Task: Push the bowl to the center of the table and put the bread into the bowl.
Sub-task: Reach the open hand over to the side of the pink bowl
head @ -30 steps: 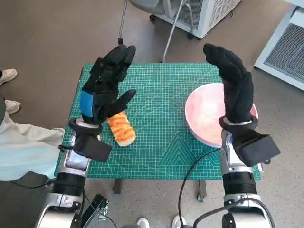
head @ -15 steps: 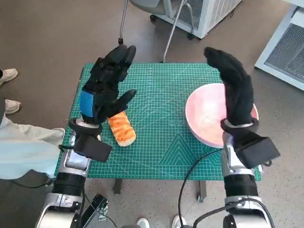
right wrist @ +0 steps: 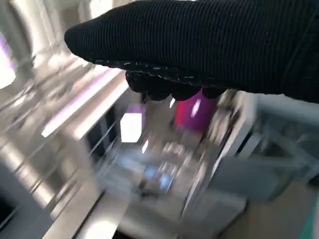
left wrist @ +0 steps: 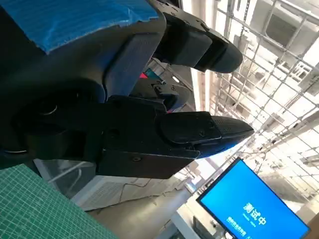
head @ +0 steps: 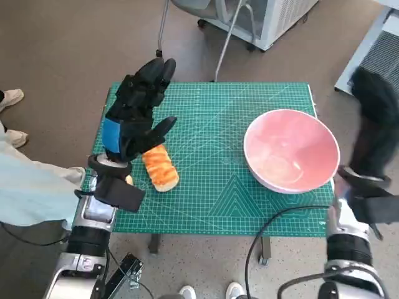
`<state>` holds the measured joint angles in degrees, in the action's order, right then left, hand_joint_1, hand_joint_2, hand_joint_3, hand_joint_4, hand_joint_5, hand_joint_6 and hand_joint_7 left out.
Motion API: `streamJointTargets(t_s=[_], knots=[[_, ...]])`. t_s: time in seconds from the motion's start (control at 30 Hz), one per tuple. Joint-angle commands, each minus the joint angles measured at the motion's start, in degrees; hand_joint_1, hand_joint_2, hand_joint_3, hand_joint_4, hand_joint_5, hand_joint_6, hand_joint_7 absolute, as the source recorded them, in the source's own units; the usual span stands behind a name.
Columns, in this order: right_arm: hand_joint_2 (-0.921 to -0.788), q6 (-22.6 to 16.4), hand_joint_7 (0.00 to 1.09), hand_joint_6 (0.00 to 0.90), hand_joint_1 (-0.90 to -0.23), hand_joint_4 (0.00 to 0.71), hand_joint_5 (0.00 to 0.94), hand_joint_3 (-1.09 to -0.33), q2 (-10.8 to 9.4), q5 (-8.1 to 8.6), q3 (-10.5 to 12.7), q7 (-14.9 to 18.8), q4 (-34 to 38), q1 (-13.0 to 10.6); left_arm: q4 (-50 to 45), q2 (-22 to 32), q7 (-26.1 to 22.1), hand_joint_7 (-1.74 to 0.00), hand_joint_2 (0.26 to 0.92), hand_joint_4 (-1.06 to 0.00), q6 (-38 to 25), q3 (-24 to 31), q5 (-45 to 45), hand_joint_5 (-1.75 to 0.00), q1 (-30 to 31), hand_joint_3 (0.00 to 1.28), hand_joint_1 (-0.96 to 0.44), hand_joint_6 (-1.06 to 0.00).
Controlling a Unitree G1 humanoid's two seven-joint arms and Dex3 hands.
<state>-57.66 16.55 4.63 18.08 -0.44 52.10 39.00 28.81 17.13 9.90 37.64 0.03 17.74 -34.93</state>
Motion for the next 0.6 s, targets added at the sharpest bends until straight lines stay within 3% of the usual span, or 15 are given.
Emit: streamJointTargets(t_s=[0.03,0.27,0.43,0.6], knots=[[-0.921,0.14,0.72,0.106,-0.536,0.394,0.0,-0.771,1.44,0.2,2.07,-3.08,4.62,-2.16,-0.47,0.59,0.77,-0.34,0.921,-0.36,0.32,0.3,0.4,-0.01,0.71,0.25,-0.32,-0.38],[-0.921,2.1,0.75,0.091,-0.514,0.392,0.0,-0.796,2.62,-0.31,2.93,-6.54,10.23,-2.54,-0.81,1.0,0.65,-0.34,0.921,-0.36,-0.06,0.56,0.28,-0.01,0.88,0.25,-0.32,-0.37],[-0.921,4.74,0.77,0.089,-0.5,0.376,0.0,-0.806,1.4,1.96,3.67,-4.93,14.26,-2.12,-0.72,1.17,0.21,-0.34,0.921,-0.37,-0.35,0.72,-0.21,-0.01,0.86,0.25,-0.31,-0.37],[-0.921,7.86,0.76,0.077,-0.48,0.339,0.0,-0.822,-0.54,5.48,5.1,-0.87,17.16,-1.12,-0.74,1.23,0.08,-0.34,0.921,-0.37,-0.61,0.78,-0.26,-0.01,0.79,0.25,-0.31,-0.36]])
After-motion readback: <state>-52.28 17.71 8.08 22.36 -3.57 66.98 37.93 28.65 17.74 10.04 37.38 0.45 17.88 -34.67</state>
